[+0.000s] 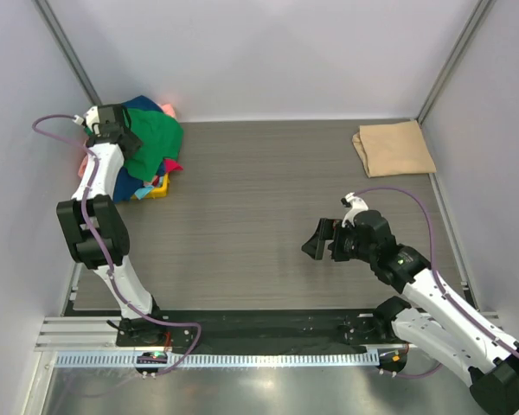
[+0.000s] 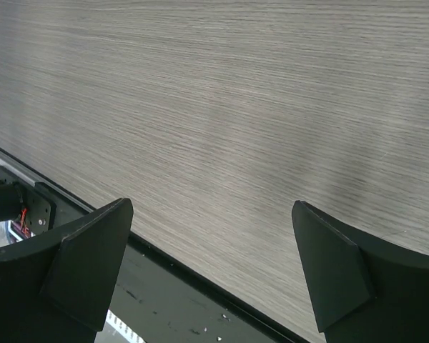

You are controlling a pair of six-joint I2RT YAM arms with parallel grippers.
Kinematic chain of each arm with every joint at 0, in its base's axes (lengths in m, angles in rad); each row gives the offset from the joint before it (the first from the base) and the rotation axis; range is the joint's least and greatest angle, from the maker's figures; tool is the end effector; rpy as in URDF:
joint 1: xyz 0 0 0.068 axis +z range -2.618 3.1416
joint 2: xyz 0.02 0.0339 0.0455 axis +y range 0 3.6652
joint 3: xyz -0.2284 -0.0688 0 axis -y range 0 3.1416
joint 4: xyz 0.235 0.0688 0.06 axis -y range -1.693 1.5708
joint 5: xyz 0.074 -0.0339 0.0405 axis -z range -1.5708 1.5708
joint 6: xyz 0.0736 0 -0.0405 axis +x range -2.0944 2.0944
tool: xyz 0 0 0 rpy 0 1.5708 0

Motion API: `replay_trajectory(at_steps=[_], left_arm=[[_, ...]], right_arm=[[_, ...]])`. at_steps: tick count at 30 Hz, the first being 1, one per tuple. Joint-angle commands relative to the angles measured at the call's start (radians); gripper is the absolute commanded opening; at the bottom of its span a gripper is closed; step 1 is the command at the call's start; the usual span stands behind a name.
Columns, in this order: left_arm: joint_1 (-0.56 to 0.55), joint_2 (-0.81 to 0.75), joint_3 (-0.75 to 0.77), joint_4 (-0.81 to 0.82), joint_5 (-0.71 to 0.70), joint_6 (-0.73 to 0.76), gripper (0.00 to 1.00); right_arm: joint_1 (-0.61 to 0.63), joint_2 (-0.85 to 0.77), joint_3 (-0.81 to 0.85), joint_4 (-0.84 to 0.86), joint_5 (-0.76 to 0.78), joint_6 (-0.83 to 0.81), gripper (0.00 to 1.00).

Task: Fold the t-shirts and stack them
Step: Grab the tshirt from the pile, then move the tshirt to the center of the board

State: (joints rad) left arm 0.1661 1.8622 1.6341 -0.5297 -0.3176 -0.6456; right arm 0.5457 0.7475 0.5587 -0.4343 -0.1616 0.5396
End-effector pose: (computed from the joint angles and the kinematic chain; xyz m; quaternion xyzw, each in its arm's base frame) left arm 0.4229 0.0942 0.2387 -0.4155 0.8086 0.0484 0.4137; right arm 0.1765 0.1210 0.1980 -0.0395 0.8868 0.2964 0.3524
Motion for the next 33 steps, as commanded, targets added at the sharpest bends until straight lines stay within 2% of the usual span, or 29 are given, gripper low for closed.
replay_trajectory(at_steps=[1, 5, 8, 9, 11, 12, 15, 19, 23, 26, 29, 33], left_arm=[[0.010, 0.002, 0.020, 0.020, 0.006, 0.009, 0.62], [0.013, 0.005, 0.024, 0.028, 0.011, 0.011, 0.51], [0.021, 0.020, 0.046, 0.033, 0.031, 0.015, 0.35], [0.021, 0.035, 0.064, 0.030, 0.040, 0.015, 0.24], [0.021, 0.052, 0.092, 0.017, 0.052, 0.012, 0.11], [0.023, 0.063, 0.111, -0.010, 0.057, 0.008, 0.00], [0.021, 0.091, 0.220, -0.052, 0.103, -0.012, 0.00], [-0.011, 0.028, 0.371, -0.121, 0.158, -0.031, 0.00], [-0.100, -0.036, 0.614, -0.202, 0.193, -0.026, 0.00], [-0.158, -0.093, 0.734, -0.246, 0.216, -0.026, 0.00], [-0.244, -0.142, 0.767, -0.285, 0.232, -0.026, 0.00], [-0.355, -0.237, 0.690, -0.357, 0.297, -0.009, 0.00]], right_arm=[[0.000, -0.033, 0.044, 0.006, 0.037, -0.001, 1.00], [0.002, -0.040, 0.043, 0.006, 0.039, 0.000, 1.00], [0.002, -0.010, 0.043, 0.006, 0.027, 0.002, 1.00], [0.002, -0.005, 0.043, 0.006, 0.022, -0.001, 1.00], [0.002, 0.000, 0.046, 0.006, 0.023, -0.003, 1.00], [0.003, -0.002, 0.047, 0.006, 0.023, -0.003, 1.00], [0.000, -0.007, 0.049, 0.011, 0.027, -0.001, 1.00], [0.002, -0.019, 0.082, -0.006, 0.033, -0.001, 1.00], [0.000, -0.031, 0.150, -0.018, 0.053, 0.000, 1.00], [0.002, -0.034, 0.239, -0.050, 0.111, -0.013, 1.00], [0.002, -0.031, 0.342, -0.125, 0.206, -0.018, 1.00], [0.002, -0.019, 0.441, -0.240, 0.396, 0.006, 1.00]])
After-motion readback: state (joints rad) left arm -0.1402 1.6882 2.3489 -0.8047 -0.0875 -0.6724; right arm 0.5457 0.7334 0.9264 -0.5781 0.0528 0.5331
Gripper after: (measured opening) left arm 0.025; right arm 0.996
